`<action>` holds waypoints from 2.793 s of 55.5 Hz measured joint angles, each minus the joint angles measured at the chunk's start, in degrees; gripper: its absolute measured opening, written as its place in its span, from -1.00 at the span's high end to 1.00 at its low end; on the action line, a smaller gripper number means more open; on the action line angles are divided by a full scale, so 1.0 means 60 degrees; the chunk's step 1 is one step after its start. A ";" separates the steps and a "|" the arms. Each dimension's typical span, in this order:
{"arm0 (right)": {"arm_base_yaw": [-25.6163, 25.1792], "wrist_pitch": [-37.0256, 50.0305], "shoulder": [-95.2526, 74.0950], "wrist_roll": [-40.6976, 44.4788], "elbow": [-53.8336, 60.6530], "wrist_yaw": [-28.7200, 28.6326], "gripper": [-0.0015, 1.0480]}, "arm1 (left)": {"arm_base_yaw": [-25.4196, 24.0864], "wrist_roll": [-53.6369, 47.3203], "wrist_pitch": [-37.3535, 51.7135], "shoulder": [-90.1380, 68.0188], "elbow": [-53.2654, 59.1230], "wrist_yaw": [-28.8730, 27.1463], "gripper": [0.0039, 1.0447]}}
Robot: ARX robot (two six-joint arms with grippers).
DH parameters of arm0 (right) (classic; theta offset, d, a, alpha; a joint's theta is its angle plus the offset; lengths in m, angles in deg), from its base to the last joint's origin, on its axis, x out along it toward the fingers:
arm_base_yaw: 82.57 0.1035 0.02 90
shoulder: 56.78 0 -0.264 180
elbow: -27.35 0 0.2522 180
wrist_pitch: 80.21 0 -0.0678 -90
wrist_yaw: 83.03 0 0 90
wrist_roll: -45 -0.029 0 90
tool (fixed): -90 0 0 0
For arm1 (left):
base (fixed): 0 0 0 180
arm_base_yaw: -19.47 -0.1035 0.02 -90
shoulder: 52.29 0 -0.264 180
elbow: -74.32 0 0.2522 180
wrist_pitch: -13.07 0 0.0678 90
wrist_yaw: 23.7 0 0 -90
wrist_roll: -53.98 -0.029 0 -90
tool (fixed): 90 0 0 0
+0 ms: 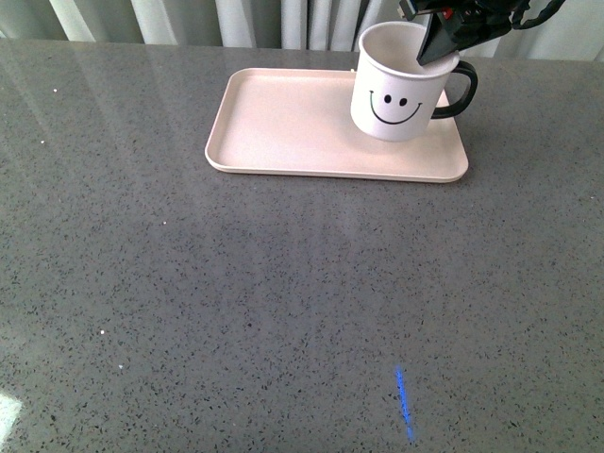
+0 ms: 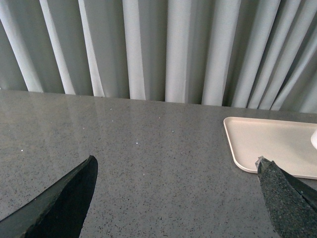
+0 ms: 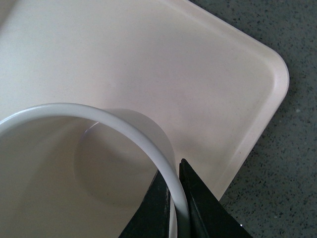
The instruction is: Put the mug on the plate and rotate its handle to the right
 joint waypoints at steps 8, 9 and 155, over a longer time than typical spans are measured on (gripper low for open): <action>0.0062 -0.0087 -0.0284 0.0521 -0.0284 -0.0149 0.97 | 0.0000 0.0000 0.0000 0.0000 0.0000 -0.0004 -0.83; 0.0076 -0.0098 -0.0317 0.0565 -0.0302 -0.0153 0.97 | 0.0000 0.0000 0.0000 0.0000 -0.0004 0.0000 -0.83; 0.0255 0.5843 0.1967 0.0240 0.3552 0.1413 -0.61 | 0.0000 -0.0004 0.0000 0.0000 0.0000 0.0000 -0.83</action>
